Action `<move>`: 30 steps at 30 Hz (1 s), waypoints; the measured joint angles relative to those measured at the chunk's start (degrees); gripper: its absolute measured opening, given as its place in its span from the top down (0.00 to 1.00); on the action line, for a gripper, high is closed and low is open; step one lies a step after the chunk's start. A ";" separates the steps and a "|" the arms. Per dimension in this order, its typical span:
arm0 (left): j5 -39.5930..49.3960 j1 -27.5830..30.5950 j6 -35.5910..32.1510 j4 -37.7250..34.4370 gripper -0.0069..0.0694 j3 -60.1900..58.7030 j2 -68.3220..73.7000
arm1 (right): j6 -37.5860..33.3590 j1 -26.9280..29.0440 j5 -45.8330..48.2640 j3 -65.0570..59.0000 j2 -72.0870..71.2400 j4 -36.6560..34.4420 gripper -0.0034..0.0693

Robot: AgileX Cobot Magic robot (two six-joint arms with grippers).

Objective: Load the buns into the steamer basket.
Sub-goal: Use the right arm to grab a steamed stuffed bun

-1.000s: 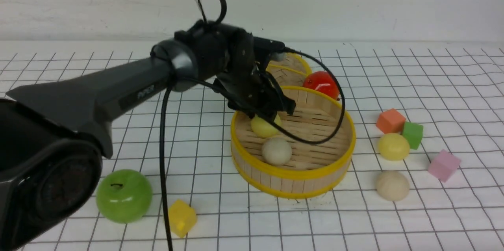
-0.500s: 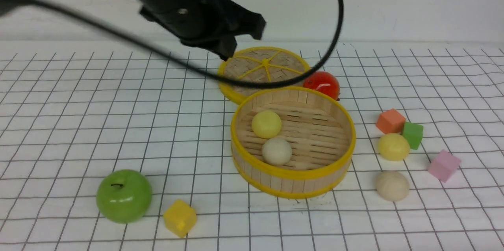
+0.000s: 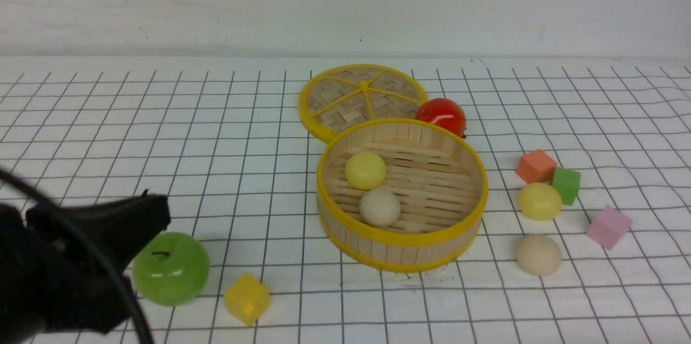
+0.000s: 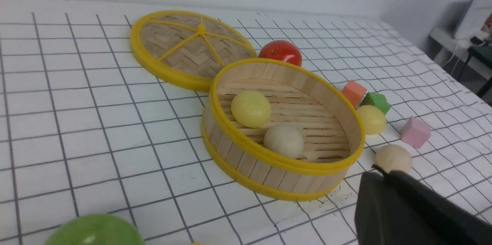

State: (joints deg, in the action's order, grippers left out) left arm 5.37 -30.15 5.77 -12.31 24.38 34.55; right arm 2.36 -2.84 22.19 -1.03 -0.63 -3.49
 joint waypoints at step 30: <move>1.29 0.00 0.07 -0.51 0.93 -19.22 -16.33 | -7.77 -2.16 28.66 45.18 61.13 -14.44 0.95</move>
State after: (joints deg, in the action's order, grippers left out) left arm 6.66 -30.15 5.84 -12.82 5.16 18.22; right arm -5.41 -5.00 50.85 44.15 60.50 -17.93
